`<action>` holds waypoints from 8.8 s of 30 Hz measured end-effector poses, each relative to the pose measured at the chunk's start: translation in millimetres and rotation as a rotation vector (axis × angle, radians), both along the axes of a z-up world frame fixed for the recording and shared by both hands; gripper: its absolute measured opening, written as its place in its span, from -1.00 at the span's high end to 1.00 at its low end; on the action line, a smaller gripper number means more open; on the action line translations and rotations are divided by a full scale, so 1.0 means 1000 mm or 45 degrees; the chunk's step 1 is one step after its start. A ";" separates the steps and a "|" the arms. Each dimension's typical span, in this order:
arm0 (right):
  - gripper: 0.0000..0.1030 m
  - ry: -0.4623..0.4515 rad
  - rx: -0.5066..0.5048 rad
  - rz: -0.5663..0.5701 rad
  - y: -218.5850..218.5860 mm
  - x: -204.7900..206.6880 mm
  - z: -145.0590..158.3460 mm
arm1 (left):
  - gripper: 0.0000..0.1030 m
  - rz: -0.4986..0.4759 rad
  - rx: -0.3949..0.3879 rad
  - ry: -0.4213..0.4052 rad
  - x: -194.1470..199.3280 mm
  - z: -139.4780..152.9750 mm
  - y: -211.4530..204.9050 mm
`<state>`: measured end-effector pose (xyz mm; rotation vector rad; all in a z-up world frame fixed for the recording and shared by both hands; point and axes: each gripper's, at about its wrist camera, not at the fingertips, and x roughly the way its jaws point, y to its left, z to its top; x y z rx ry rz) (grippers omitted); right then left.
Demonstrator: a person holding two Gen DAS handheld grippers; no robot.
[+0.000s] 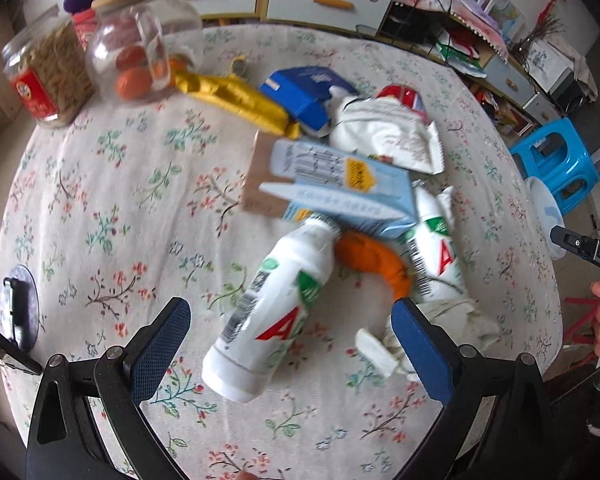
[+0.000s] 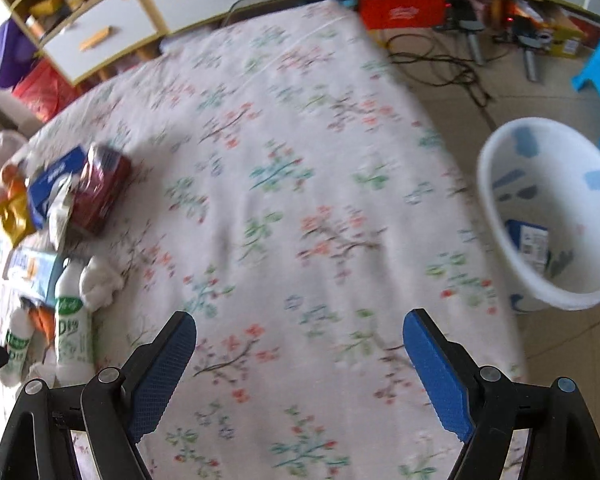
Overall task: Collect trash
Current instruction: 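Move both tools back over the table toward the white bottles, then grasp a white AD bottle with the left tool while the right tool grasps another, then carry both white bottles to the wastebasket and release them inside, then return to the table and grasp the crumpled paper with the left tool, then grasp the white tissue with the right tool while the left tool holds the paper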
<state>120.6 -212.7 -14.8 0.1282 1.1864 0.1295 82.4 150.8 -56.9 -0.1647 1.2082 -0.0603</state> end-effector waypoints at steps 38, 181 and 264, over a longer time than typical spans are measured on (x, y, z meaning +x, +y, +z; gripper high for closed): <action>-0.41 0.103 0.119 0.335 0.174 0.000 -0.048 | 0.26 0.124 -0.142 -0.096 -0.049 0.015 0.048; -0.67 -0.058 0.016 -0.165 -0.101 -0.046 0.006 | -1.00 -0.317 0.007 -0.110 -0.030 0.023 -0.107; 0.46 -0.284 -0.139 0.498 0.195 0.007 -0.061 | 0.42 0.144 -0.125 -0.182 -0.033 0.035 0.027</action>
